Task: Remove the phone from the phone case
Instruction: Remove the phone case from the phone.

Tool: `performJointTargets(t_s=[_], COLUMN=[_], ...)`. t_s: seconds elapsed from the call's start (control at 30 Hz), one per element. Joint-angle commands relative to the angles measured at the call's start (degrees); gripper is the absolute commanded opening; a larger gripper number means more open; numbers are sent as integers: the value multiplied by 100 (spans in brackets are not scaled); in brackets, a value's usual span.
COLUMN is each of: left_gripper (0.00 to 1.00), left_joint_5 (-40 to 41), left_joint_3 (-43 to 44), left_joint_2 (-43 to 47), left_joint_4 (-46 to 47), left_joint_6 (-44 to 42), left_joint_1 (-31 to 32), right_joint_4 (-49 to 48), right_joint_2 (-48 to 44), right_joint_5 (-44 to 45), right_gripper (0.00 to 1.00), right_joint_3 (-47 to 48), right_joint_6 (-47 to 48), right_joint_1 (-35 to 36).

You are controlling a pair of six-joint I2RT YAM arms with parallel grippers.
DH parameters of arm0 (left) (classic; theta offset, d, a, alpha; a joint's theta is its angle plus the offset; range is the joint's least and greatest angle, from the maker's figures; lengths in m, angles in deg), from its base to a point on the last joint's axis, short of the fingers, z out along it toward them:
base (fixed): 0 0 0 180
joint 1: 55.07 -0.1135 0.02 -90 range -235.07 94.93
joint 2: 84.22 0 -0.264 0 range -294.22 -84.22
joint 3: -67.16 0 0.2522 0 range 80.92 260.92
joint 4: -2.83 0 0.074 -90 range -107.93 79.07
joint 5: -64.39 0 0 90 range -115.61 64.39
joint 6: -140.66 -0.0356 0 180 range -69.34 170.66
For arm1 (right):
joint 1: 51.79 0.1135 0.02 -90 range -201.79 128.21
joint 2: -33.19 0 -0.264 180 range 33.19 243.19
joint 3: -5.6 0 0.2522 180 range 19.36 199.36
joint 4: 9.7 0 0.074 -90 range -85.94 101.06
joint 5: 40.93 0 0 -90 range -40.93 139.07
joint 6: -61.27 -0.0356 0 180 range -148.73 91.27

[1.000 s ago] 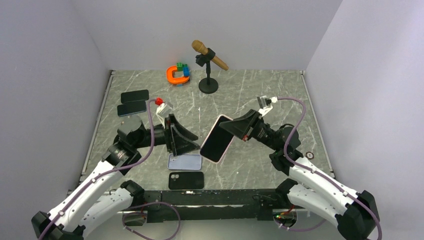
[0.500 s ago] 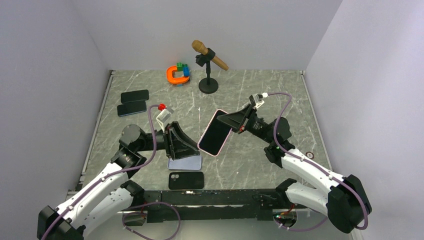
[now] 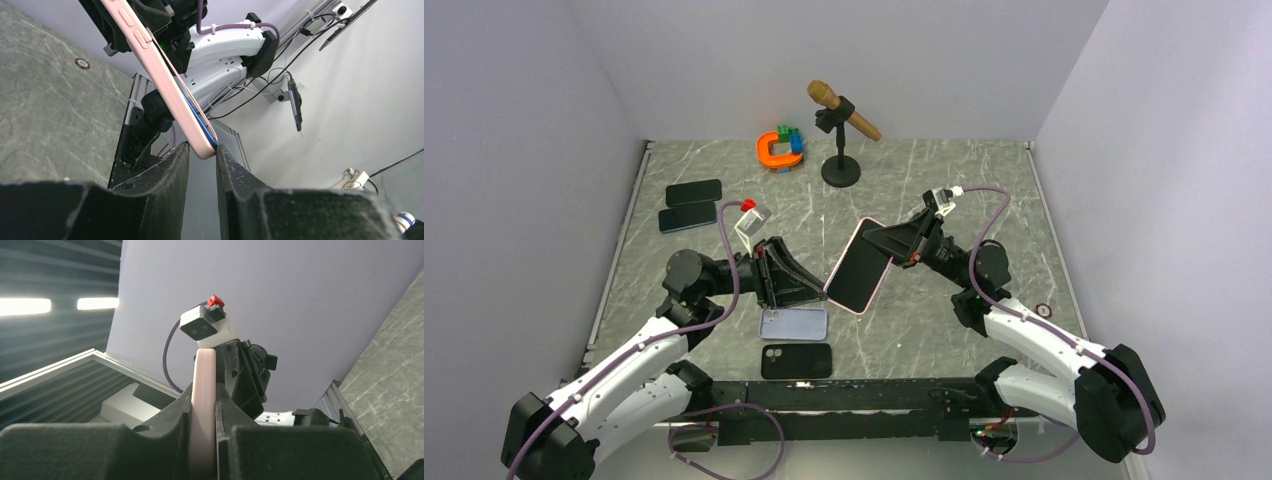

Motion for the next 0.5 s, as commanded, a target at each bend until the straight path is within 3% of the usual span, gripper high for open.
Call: performJointTargets(t_s=[0.0,0.3,0.47], left_gripper=[30,26,25], left_joint_5=[-75,44,43], left_joint_3=[-153,-110,-315], left_joint_2=[-35,-189,-379], left_joint_4=[358,77,232], left_joint_6=[48,-79,-46], left_joint_1=[-2,-27,-89], right_joint_4=[-1168,-1816,-1688], right_joint_2=[90,174,37], right_joint_5=[52,21,13], right_gripper=[0,0,0], right_joint_3=[10,-34,40], right_joint_6=[-586,-904,-942], right_joint_1=[-10,-6,-4])
